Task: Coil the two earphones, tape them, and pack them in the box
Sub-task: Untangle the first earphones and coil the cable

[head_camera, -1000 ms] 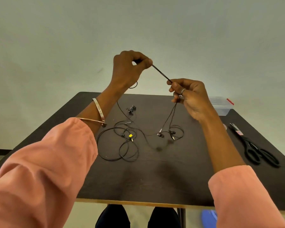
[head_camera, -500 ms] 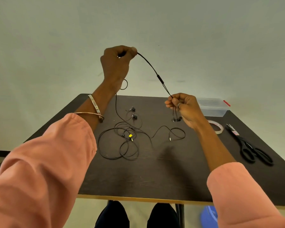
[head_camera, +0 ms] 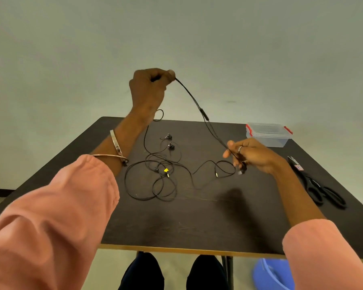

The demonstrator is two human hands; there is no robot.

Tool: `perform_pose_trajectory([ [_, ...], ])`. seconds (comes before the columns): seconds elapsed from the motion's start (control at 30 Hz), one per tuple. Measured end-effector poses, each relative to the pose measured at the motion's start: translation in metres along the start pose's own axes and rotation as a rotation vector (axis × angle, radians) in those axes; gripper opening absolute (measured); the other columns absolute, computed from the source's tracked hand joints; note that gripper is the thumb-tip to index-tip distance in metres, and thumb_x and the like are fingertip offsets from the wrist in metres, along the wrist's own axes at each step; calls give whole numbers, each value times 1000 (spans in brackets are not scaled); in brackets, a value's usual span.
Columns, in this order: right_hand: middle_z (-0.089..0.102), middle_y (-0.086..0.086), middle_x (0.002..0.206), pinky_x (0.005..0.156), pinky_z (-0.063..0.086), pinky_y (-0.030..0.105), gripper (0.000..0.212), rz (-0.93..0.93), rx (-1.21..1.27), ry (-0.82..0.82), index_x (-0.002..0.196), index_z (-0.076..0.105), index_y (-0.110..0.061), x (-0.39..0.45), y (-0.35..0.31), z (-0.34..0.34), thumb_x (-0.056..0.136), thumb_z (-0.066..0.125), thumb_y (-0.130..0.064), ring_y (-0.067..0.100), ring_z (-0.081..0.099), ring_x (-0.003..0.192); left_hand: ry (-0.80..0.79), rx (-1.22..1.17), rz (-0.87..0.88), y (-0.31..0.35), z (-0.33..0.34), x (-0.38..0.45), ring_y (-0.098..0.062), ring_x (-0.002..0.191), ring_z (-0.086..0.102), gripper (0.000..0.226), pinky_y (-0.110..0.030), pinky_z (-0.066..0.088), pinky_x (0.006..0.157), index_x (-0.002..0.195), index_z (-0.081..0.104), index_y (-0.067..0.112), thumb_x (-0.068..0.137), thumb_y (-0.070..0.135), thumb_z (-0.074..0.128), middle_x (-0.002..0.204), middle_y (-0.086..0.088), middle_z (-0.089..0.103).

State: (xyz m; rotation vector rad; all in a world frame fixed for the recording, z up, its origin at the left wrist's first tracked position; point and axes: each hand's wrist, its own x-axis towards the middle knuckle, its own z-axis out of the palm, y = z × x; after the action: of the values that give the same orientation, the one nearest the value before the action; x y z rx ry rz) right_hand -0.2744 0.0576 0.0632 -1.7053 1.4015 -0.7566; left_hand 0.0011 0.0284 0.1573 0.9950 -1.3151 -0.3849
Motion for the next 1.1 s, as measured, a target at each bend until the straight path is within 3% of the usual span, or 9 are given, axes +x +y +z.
perform_pose_trajectory([
  [0.13, 70, -13, 62, 94, 47, 37, 55, 81, -209, 13, 88, 66, 14, 0, -26, -2, 103, 40, -32, 22, 68, 84, -139, -7, 28, 8, 11, -11, 0, 58, 56, 14, -16, 49, 66, 81, 77, 20, 85, 32, 71, 63, 12, 69],
  [0.2, 72, -18, 83, 101, 42, 33, 53, -15, -177, 41, 99, 67, 11, -5, -49, 0, 101, 43, -36, 11, 64, 103, -224, 22, 68, 18, 17, -16, -3, 58, 54, 14, -21, 49, 66, 82, 77, 19, 84, 32, 72, 74, -2, 72],
  [0.27, 72, -9, 105, 101, 41, 30, 55, -207, -31, 55, 108, 69, -3, -11, -75, 6, 90, 49, -52, 10, 62, 112, -292, 63, 107, 27, 25, -21, -4, 56, 53, 13, -24, 49, 63, 81, 77, 20, 82, 32, 73, 76, -7, 73],
  [0.33, 73, 5, 106, 93, 50, 31, 46, -361, 163, 57, 112, 67, -8, -15, -97, 15, 87, 56, -44, 19, 68, 104, -329, 114, 163, 33, 31, -26, -3, 56, 53, 13, -24, 49, 63, 80, 76, 20, 82, 32, 73, 76, -5, 73],
  [0.43, 64, 8, 69, 68, 58, 32, 26, -418, 308, 105, 105, 68, 2, -13, -109, 23, 94, 59, -20, 19, 64, 61, -342, 137, 200, 33, 31, -30, -2, 57, 52, 10, -22, 48, 62, 81, 76, 20, 81, 30, 73, 73, 1, 72],
  [0.53, 35, -1, 49, 42, 30, 23, 29, -378, 437, 124, 87, 68, -1, -5, -99, 17, 99, 52, -23, 11, 29, 44, -415, 159, 143, 23, 18, -27, -3, 56, 52, 16, -18, 43, 58, 85, 76, 21, 81, 36, 74, 60, 8, 62],
  [0.63, 27, -4, 48, 41, 15, 20, 31, -356, 520, 216, 80, 64, -5, -2, -87, 0, 100, 50, -25, 9, 21, 43, -470, 209, 73, 4, -1, -25, -1, 51, 48, 23, -13, 38, 51, 88, 77, 18, 85, 39, 69, 58, 9, 59],
  [0.83, 29, -5, 46, 40, 16, 22, 31, -279, 560, 386, 80, 64, -4, -3, -57, -23, 100, 50, -22, 11, 20, 43, -450, 261, -22, -31, -26, -25, 1, 56, 48, 18, -16, 37, 57, 87, 76, 24, 89, 38, 64, 65, 6, 62],
  [1.1, 35, -5, 42, 42, 24, 23, 30, -99, 757, 665, 77, 62, -9, -11, -20, -46, 99, 48, -24, 10, 25, 39, -427, 307, -86, -54, -49, -17, -11, 63, 59, 21, -25, 50, 65, 86, 76, 14, 85, 34, 69, 72, -1, 68],
])
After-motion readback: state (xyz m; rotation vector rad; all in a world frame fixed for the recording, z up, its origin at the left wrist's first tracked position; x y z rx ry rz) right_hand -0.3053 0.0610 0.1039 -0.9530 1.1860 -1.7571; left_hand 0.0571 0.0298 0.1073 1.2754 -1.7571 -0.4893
